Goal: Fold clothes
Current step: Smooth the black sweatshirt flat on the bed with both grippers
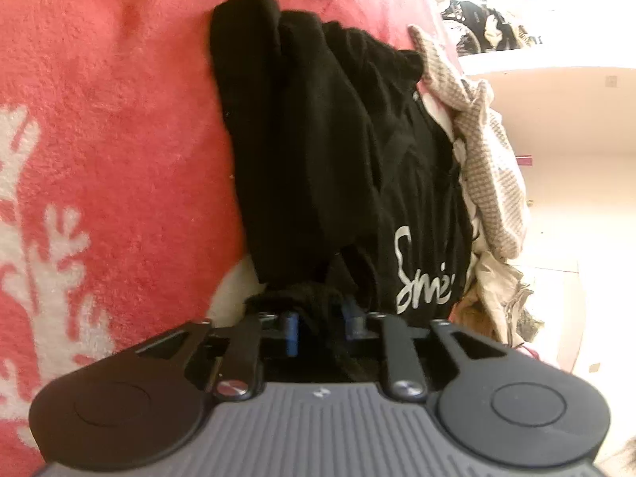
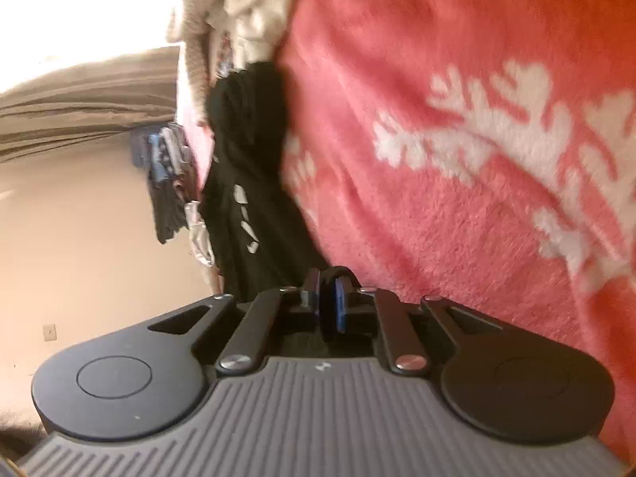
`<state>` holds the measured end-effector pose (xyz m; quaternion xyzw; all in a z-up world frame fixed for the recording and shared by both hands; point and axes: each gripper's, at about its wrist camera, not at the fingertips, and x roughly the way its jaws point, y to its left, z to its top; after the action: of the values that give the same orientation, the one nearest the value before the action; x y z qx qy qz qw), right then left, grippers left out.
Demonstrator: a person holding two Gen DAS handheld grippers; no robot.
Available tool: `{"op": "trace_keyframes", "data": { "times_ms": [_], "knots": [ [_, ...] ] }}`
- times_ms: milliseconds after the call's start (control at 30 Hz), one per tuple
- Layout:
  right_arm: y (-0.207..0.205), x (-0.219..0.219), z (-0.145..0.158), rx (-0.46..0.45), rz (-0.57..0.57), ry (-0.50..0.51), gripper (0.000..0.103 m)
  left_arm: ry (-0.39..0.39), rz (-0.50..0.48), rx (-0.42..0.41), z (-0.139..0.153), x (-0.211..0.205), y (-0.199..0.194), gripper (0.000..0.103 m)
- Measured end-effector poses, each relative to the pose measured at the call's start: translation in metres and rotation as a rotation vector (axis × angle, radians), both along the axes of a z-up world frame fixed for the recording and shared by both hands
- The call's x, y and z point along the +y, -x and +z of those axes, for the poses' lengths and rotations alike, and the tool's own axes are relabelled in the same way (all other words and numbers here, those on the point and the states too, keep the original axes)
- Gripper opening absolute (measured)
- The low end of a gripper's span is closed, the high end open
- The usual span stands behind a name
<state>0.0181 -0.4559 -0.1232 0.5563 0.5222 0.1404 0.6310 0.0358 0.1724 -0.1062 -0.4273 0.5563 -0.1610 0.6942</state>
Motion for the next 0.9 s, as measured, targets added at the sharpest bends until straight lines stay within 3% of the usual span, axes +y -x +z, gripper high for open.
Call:
{"op": "trace_keyframes", "data": {
  "times_ms": [100, 200, 333, 500, 733, 900],
  "knots": [
    [0.001, -0.007, 0.017, -0.079, -0.012, 0.078, 0.023, -0.034, -0.001, -0.057, 0.015, 0.0, 0.006, 0.036],
    [0.003, -0.013, 0.036, -0.184, 0.011, 0.204, 0.024, -0.104, -0.034, -0.14, 0.038, 0.005, 0.014, 0.045],
    [0.008, 0.007, 0.064, -0.344, 0.221, 0.382, 0.024, -0.248, -0.131, -0.249, 0.062, -0.009, 0.032, 0.057],
    [0.024, 0.055, 0.081, -0.513, 0.478, 0.577, 0.024, -0.439, -0.258, -0.353, 0.069, -0.032, 0.053, 0.058],
    [0.034, 0.064, 0.081, -0.512, 0.504, 0.599, 0.024, -0.706, -0.422, -0.437, 0.048, -0.076, 0.06, 0.05],
    [0.042, 0.069, 0.086, -0.54, 0.516, 0.681, 0.024, -0.788, -0.361, -0.455, 0.046, -0.076, 0.054, 0.047]
  ]
}}
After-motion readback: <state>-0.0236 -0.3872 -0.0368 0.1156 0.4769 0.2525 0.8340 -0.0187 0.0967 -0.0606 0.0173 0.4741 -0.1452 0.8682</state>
